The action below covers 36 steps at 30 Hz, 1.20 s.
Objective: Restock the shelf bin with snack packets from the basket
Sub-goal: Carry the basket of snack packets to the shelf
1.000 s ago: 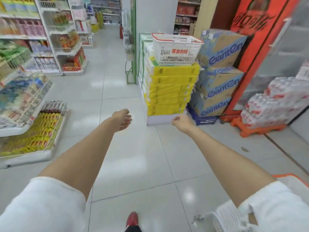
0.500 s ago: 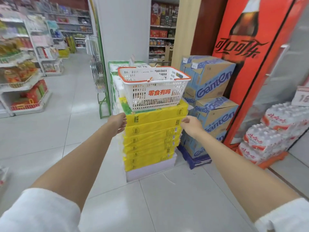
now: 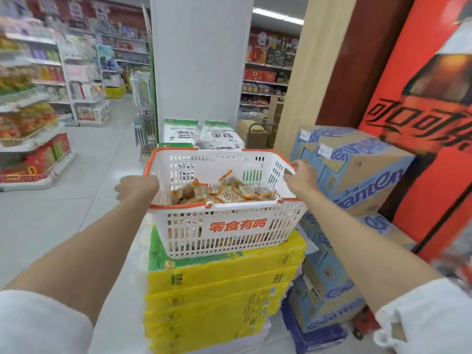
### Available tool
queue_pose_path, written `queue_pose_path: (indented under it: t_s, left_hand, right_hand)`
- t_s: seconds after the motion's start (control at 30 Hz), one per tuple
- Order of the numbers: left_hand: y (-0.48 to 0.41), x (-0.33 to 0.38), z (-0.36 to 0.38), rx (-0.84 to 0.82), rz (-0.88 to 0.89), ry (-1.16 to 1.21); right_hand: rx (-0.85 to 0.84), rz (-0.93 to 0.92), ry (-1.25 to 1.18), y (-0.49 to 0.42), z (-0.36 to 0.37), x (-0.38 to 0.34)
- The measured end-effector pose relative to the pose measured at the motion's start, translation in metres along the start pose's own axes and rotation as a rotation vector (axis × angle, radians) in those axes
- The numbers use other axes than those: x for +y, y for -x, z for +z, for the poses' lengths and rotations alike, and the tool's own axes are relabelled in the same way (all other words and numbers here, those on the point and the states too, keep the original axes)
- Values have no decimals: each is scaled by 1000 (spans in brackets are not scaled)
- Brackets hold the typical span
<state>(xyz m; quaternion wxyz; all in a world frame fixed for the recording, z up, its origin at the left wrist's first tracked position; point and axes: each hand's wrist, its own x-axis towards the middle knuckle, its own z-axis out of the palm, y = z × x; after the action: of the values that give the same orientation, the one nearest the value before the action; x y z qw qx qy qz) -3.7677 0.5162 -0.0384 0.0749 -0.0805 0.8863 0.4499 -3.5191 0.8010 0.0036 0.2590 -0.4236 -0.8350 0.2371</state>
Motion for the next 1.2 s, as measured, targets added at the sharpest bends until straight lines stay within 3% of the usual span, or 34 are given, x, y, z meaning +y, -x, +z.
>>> queue_pose_path:
  t_s: [0.17,0.27,0.4,0.53,0.8,0.97,1.2]
  left_hand:
    - [-44,35,20,-248,65,37]
    - [-65,40,31,-194,68,-38]
    - [-99,28,38,-205,38,-50]
    - [-79,23,37,-51,97,-111]
    - [-43,1,8,55,86,-163]
    - [-16,-47,-48,153,17,-171]
    - [37,-171,-179,335,-200,-76]
  right_hand:
    - [-129,160,240,-84,18,23]
    - [-246,231,346,-112,32,37]
    - [-235,246,408,-137,51,54]
    - [-271,307,384,-146,48,56]
    - [-315,279,452,-132,41,45]
    - [-351,145,409,-108,62,8]
    - [-468,-248,389,-26,113,-120]
